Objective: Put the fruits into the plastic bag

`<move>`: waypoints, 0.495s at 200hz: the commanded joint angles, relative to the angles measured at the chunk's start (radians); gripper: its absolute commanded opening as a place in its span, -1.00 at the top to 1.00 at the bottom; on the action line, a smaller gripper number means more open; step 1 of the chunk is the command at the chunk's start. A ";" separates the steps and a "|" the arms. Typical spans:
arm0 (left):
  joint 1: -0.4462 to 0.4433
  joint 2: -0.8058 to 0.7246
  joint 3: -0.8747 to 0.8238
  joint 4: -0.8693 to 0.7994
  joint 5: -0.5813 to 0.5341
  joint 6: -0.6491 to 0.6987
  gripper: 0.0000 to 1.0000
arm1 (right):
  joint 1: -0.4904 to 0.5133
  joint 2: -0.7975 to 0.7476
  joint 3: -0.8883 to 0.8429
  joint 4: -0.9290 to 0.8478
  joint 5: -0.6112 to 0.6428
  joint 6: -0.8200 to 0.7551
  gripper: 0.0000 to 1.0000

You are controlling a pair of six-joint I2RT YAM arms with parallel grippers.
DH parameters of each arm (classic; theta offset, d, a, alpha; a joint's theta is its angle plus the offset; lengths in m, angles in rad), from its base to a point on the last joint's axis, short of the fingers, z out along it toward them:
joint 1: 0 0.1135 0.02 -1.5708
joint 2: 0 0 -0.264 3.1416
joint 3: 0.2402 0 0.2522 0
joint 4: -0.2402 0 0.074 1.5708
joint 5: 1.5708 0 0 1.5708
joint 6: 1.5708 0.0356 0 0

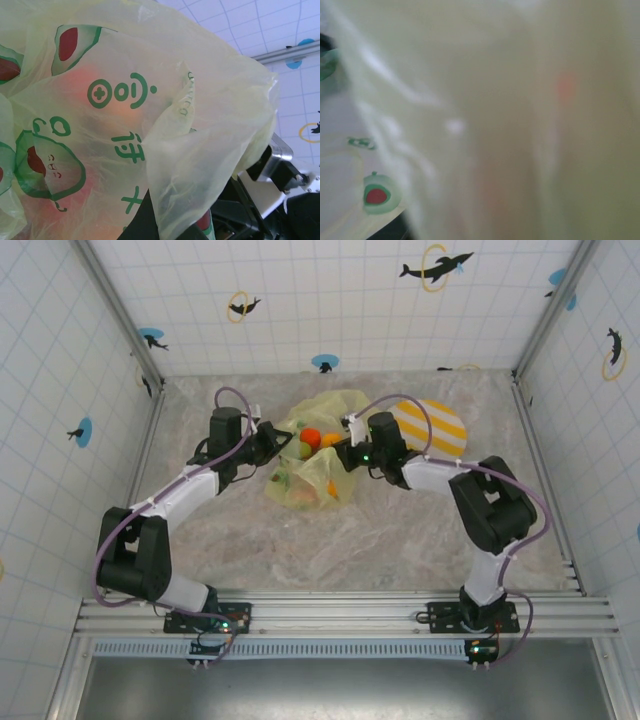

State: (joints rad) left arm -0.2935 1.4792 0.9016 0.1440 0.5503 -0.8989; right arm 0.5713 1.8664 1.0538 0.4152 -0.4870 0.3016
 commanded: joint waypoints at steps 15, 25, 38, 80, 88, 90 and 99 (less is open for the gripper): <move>0.000 -0.008 -0.007 0.017 0.021 -0.018 1.00 | 0.015 0.083 0.100 0.045 0.015 0.057 0.02; 0.001 -0.009 -0.009 0.018 0.021 -0.018 1.00 | 0.018 0.096 0.114 0.038 0.009 0.060 0.00; 0.001 -0.010 -0.007 0.017 0.020 -0.018 1.00 | 0.021 0.105 0.128 0.025 0.008 0.059 -0.03; 0.001 -0.010 -0.007 0.018 0.022 -0.019 1.00 | 0.013 0.074 0.123 -0.012 0.017 0.038 -0.22; 0.001 -0.010 -0.007 0.017 0.022 -0.020 1.00 | 0.009 0.060 0.116 -0.015 0.018 0.036 -0.25; 0.001 -0.010 -0.007 0.017 0.022 -0.020 1.00 | 0.007 0.056 0.114 -0.016 0.019 0.036 -0.25; -0.001 -0.010 -0.008 0.017 0.022 -0.020 1.00 | 0.002 0.038 0.102 -0.018 0.019 0.034 -0.28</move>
State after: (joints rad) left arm -0.2935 1.4792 0.9016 0.1440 0.5507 -0.9012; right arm 0.5823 1.9598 1.1435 0.4065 -0.4725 0.3477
